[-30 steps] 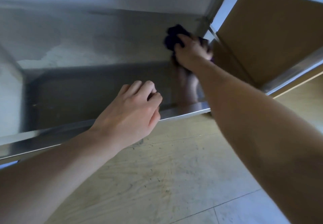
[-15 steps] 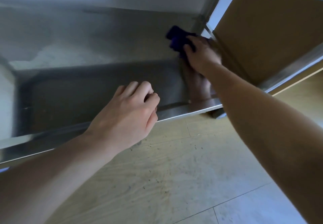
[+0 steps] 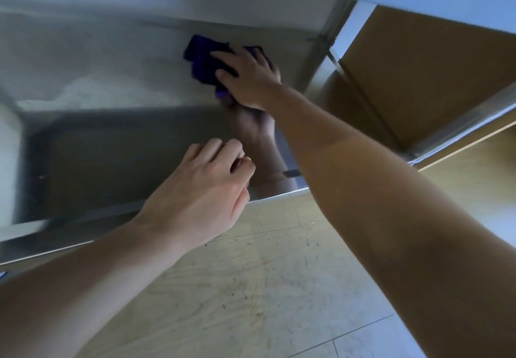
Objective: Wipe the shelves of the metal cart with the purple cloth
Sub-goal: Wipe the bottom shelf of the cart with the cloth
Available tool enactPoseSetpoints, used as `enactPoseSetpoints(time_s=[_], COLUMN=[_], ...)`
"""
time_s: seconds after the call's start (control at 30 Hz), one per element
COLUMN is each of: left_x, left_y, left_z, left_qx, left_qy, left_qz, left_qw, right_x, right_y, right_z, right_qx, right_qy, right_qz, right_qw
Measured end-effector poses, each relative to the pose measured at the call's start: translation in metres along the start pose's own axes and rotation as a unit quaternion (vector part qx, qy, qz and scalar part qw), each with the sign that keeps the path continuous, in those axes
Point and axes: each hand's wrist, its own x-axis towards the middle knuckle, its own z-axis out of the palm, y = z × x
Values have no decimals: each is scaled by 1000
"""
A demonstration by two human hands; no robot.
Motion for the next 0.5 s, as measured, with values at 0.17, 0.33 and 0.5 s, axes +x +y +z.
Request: enactPoseSetpoints(time_s=[0.17, 0.33, 0.5], left_x=[0, 1, 1], left_y=[0, 0, 0], left_z=[1, 1, 2], left_qx=[-3, -12, -2], left_qy=[2, 3, 18], left_qz=[-1, -2, 1], left_qw=[1000, 1000, 1000], right_x=[-7, -28, -22], right_y=[45, 138, 95], right_z=[-2, -13, -16], right_qx=[33, 10, 12], right_qy=[30, 93, 50], right_qz=[13, 225, 278], right_qw=[999, 970, 959])
